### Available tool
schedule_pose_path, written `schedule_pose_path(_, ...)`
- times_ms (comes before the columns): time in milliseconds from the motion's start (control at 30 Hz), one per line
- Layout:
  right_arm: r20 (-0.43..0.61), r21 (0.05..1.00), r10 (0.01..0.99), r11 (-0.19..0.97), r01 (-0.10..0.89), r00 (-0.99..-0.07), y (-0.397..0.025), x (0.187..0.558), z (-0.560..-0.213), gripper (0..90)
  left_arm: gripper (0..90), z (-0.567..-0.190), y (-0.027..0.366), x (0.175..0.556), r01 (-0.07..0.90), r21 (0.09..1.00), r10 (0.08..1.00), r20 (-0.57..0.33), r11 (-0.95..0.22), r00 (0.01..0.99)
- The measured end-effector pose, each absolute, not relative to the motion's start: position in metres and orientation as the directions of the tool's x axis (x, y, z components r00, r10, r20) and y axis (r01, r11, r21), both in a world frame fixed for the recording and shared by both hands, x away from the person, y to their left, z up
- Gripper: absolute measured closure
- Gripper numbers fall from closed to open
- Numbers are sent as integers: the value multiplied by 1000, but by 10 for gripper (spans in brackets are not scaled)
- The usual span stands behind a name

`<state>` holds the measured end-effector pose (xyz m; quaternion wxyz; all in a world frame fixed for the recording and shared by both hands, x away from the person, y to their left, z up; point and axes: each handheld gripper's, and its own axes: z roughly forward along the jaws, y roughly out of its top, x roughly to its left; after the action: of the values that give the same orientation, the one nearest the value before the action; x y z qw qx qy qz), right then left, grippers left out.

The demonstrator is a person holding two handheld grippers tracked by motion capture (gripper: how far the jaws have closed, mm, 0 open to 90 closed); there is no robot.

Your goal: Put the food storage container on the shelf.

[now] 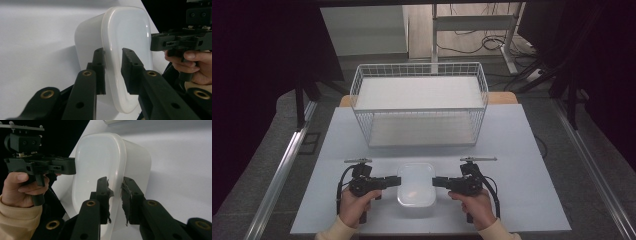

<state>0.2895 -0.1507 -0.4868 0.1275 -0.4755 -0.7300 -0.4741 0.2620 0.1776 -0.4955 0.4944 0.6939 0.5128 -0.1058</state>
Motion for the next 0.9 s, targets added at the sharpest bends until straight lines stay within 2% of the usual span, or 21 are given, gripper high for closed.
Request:
schedule_pose_path(233,612,602,574,108,791,-544,-152,287,-483,803,789,-491,179,259,801,599,600,-645,13,473)
schedule_pose_path(900,516,707,558,151,691,-650,-149,274,-456,806,789,-466,182,246,737,675,608,-584,-4,538)
